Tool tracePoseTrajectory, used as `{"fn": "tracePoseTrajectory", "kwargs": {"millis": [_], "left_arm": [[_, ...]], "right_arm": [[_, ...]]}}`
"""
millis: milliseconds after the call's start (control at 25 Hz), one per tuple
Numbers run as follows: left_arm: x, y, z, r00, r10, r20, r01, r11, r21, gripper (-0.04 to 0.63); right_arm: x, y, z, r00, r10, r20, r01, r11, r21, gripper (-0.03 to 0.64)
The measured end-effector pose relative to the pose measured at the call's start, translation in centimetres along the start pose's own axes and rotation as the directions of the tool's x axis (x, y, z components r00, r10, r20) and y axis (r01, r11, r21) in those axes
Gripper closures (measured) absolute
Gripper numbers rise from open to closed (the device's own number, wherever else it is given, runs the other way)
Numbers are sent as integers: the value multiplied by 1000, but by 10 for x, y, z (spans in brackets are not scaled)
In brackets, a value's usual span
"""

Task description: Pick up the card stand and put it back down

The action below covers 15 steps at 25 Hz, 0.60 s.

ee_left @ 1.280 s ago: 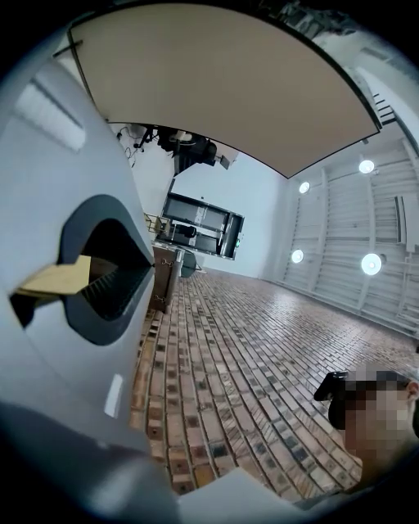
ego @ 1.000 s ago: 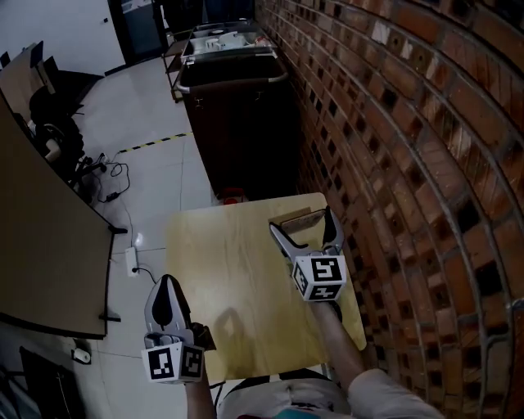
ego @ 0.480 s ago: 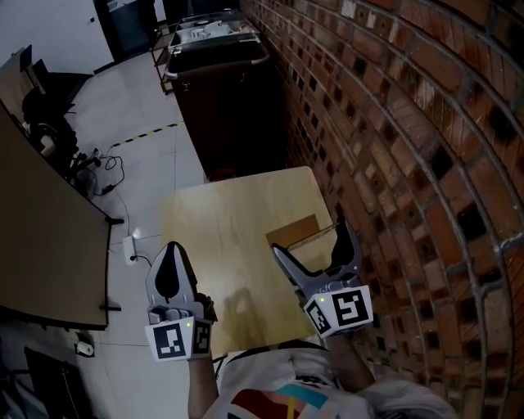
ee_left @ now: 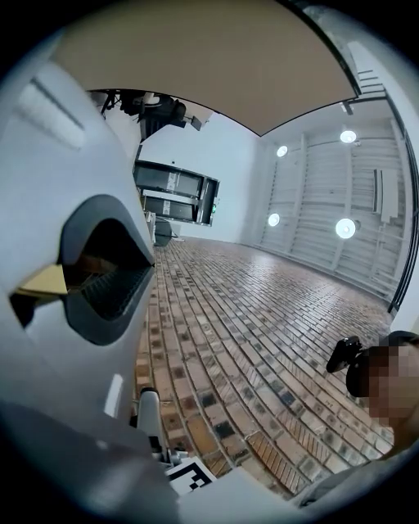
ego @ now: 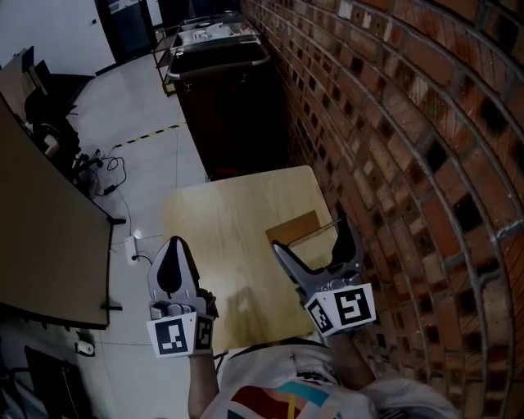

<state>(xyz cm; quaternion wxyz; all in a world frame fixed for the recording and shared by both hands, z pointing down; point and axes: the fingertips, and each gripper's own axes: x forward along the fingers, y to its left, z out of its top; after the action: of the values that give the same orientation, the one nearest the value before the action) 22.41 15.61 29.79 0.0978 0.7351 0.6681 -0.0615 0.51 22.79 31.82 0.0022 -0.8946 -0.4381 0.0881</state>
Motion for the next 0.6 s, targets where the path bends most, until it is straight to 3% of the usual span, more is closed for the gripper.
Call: {"fn": "tracePoseTrajectory", "kwargs": {"millis": [320,480,600], "left_arm": [[-4,7,-5,1000,6,-29,-6,1000,23,591],[-4,8,3,1000,13,17,-13,1000,-14,591],[-2,7,0,1000,4,9,-4,1000,-22,591]], "right_arm": [[2,7,0,1000,11,5,-11,1000,9,43],[2,6,-2,1000,9,2,-9,1000,11,43],[2,4,-4,1000,4,-2,-4,1000,12,43]]}}
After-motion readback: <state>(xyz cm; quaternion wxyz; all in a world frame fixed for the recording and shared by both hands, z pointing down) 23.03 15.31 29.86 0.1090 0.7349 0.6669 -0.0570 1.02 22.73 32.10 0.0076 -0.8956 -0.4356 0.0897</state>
